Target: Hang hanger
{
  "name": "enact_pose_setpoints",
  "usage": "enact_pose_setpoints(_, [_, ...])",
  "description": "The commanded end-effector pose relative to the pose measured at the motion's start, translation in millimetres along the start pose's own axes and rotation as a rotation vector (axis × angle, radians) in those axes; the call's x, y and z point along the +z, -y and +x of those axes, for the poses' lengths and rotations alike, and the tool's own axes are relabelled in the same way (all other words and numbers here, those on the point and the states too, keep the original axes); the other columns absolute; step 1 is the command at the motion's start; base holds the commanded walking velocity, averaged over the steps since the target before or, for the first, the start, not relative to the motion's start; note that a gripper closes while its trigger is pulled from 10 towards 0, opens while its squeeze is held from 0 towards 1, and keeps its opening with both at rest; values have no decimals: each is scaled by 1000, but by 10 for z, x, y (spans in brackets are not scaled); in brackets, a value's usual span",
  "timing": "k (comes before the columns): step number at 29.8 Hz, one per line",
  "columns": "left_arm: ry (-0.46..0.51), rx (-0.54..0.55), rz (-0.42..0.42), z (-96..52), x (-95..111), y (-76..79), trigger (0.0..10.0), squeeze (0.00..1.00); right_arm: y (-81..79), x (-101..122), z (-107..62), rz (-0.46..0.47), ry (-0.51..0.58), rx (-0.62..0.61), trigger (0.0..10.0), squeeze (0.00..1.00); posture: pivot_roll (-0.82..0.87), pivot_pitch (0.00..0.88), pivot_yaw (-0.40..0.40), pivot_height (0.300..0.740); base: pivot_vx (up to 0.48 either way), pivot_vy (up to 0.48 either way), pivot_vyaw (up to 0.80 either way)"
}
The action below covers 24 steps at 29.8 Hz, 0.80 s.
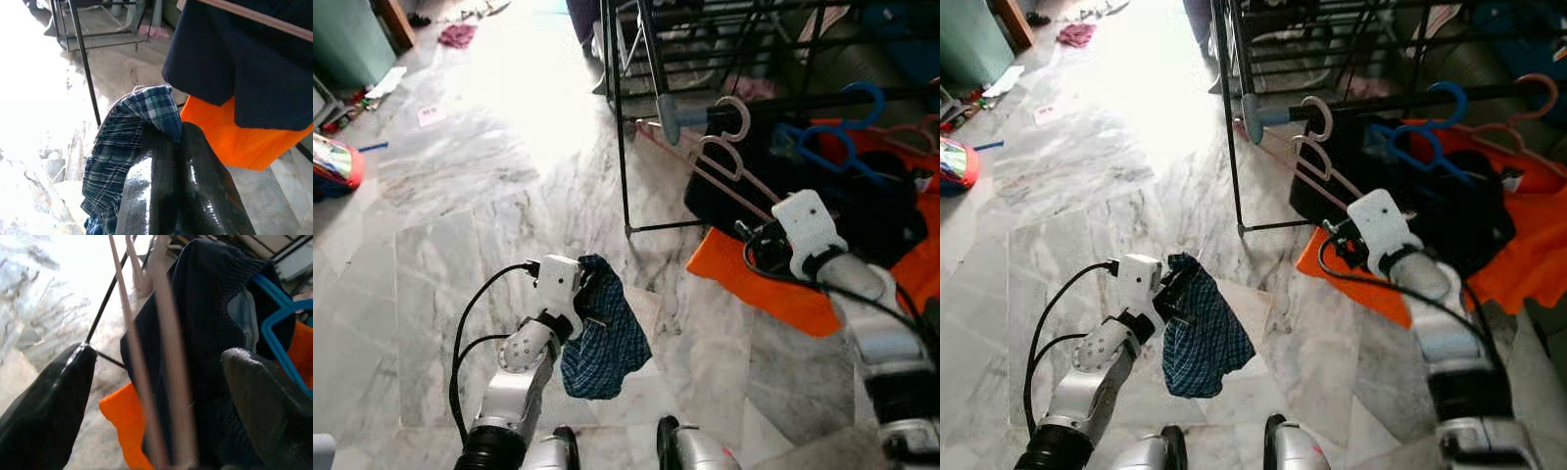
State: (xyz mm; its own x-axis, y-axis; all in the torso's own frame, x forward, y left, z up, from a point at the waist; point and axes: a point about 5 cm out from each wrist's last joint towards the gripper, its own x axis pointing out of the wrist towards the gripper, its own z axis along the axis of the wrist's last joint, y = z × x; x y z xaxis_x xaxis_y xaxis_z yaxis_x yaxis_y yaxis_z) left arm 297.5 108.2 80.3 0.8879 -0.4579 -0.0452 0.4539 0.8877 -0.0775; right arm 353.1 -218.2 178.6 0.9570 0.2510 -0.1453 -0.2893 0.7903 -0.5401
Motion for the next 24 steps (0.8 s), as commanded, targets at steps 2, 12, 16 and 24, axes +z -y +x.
enact_pose_setpoints(2, [-18, 0, 4, -54, -10, 0, 10000, 0, 54, -1, 101, -50, -29, 53, 10000, 0, -104, 316, 32, 740, 0, 0, 0])
enact_pose_setpoints(12, [-40, 10, 14, -113, -23, -23, 10000, 0, 11, 121, 358, 47, -30, 105, 10000, 0, -59, 313, 33, 740, 0, 0, 0])
enact_pose_setpoints(16, [-52, 17, 26, -127, -24, -49, 10000, 0, -3, 215, 464, 86, -26, 100, 10000, 0, -46, 304, 33, 740, 0, 0, 0])
enact_pose_setpoints(24, [-59, 27, 30, -132, -23, -57, 10000, 0, 42, 265, 531, 124, -28, 13, 10000, 0, -37, 294, 34, 740, 0, 0, 0])
